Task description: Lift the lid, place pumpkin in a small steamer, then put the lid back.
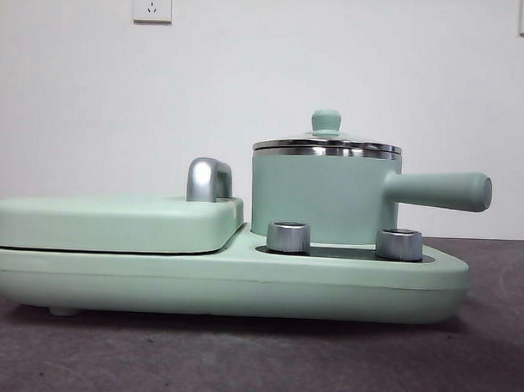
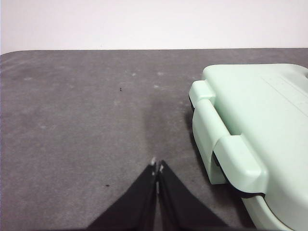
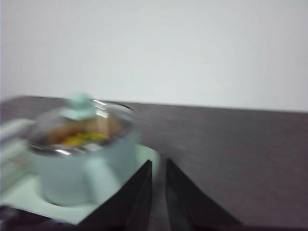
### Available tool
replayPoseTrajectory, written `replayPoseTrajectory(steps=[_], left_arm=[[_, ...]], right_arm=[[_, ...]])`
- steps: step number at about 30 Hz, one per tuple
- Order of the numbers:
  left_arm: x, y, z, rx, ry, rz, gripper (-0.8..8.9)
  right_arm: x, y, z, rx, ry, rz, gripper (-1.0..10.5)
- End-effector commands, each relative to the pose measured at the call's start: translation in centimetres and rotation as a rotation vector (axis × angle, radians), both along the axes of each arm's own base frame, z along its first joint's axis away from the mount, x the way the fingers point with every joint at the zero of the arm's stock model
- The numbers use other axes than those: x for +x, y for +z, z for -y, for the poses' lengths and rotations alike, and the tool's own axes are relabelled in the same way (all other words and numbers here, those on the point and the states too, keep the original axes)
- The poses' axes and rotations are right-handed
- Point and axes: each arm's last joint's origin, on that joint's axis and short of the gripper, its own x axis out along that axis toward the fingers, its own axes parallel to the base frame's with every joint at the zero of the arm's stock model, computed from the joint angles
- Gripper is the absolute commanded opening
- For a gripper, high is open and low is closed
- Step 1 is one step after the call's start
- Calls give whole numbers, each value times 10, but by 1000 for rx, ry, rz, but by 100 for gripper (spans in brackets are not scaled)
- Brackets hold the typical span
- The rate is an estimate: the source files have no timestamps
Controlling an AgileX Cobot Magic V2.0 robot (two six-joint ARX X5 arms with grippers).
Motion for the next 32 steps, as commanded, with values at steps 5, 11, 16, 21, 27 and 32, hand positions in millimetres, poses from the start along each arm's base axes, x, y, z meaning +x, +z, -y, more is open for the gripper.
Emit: replayPoseTrajectory(steps=[5,11,16,21,27,32], left_arm=[[1,-7,0,10,-2,-24,6],[1,-7,0,10,-2,-24,6],[1,-7,0,10,-2,-24,6],[1,-7,0,10,-2,-24,6],[1,-7,0,10,-2,-24,6],[1,-7,0,10,-2,-24,6]], right_arm=[[-2,-14,10,-90,-245,-99,42],[3,-33,13,-106,-341,-135,42],[7,-53,14,-95,-320,-180,42],[7,-53,14,-114,-312,-174,42],[7,-53,14,-121,-310,-169,42],[7,-51,14,-118,-311,-152,42]])
